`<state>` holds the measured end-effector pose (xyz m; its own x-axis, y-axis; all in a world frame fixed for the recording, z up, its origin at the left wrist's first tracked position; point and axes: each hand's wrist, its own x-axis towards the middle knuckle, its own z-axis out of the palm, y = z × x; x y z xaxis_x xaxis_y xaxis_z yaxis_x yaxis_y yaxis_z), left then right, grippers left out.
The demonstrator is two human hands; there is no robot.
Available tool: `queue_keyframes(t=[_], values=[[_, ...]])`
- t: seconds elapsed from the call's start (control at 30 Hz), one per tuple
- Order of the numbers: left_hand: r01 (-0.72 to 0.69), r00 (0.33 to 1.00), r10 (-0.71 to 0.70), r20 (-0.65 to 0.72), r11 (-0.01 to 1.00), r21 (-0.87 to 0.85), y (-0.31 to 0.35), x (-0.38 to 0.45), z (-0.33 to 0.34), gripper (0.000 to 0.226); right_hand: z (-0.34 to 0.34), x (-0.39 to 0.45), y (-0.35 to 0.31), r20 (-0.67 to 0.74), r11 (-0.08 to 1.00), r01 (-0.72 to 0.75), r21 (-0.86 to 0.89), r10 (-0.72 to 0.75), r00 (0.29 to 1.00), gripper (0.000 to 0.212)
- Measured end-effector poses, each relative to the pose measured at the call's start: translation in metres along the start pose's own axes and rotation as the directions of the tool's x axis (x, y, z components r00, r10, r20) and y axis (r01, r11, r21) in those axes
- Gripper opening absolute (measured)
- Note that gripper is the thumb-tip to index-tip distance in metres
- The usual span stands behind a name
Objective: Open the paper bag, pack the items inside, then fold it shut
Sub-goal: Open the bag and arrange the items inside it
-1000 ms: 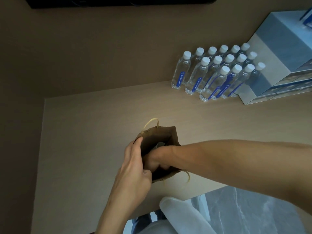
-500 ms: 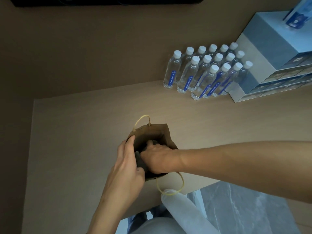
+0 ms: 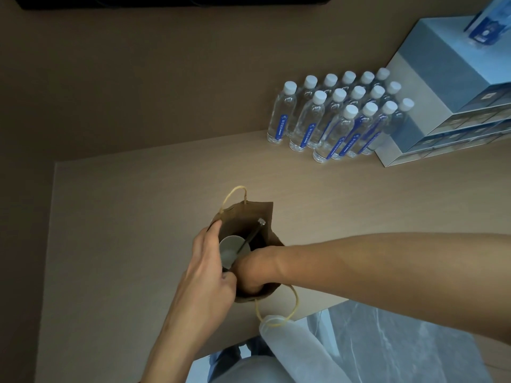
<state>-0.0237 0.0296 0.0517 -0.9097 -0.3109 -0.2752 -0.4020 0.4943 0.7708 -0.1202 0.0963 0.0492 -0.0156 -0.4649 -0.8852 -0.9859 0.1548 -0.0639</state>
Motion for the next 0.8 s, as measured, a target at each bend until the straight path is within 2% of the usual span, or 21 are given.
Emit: queue_keyframes(t=[0.17, 0.33, 0.47, 0.53, 0.67, 0.73, 0.8], values=[[0.001, 1.0, 0.0, 0.024, 1.0, -0.01, -0.001, 0.001, 0.0, 0.086, 0.001, 0.002, 0.002, -0.012, 0.994, -0.037, 0.104, 0.039, 0.999, 0.028], [0.021, 0.999, -0.019, 0.035, 0.999, -0.046, 0.002, -0.001, 0.001, 0.086, 0.011, 0.011, -0.001, 0.047, 0.983, -0.102, 0.15, 0.096, 0.994, 0.031], [0.027, 0.999, -0.027, 0.022, 0.999, -0.016, 0.004, -0.003, 0.0, 0.084, 0.011, 0.007, 0.0, 0.006, 0.96, -0.07, 0.27, 0.071, 0.997, 0.027], [0.029, 0.999, -0.029, 0.015, 0.999, -0.019, 0.003, -0.004, -0.001, 0.084, 0.007, 0.004, 0.001, -0.028, 0.974, -0.027, 0.223, 0.034, 0.999, 0.026], [0.04, 0.999, -0.04, 0.008, 0.999, -0.004, 0.001, -0.005, -0.001, 0.083, 0.0, -0.004, -0.001, -0.045, 0.999, 0.042, -0.007, -0.042, 0.998, 0.025], [0.04, 0.999, -0.04, 0.003, 0.999, 0.004, 0.0, -0.005, -0.001, 0.083, -0.002, -0.009, -0.002, -0.064, 0.998, 0.054, -0.022, -0.055, 0.996, 0.025], [0.031, 1.0, -0.031, -0.001, 1.0, -0.002, 0.0, -0.005, -0.001, 0.083, -0.001, -0.013, -0.003, -0.087, 1.0, -0.002, 0.013, 0.004, 0.996, 0.024]])
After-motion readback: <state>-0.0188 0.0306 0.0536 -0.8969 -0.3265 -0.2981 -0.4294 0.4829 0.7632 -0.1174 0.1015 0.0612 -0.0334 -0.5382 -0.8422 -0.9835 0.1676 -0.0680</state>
